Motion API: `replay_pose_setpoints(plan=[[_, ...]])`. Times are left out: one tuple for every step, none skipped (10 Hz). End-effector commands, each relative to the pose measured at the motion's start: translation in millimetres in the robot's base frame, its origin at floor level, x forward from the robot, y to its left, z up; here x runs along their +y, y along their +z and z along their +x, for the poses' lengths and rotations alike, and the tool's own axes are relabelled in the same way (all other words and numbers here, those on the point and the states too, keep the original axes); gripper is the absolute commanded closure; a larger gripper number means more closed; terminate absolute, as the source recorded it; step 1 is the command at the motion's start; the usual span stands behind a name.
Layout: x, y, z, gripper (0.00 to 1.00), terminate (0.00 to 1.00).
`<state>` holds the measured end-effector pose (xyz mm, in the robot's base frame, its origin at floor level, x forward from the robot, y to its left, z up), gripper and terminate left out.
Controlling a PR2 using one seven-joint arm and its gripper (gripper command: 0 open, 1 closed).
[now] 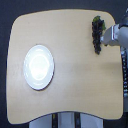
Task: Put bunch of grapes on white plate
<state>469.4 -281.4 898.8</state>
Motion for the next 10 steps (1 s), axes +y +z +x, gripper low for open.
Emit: replay_pose_setpoints(plan=[[0,0,0,0.0,0.0],[9,-2,-1,0.0,0.0],[9,-3,-1,0.0,0.0],[13,-3,2,0.0,0.0],[20,-4,6,0.0,0.0],[32,-6,13,0.0,0.0],[43,-9,19,0.0,0.0],[51,-13,24,0.0,0.0],[57,-20,30,0.0,0.0],[66,-31,37,0.0,0.0]])
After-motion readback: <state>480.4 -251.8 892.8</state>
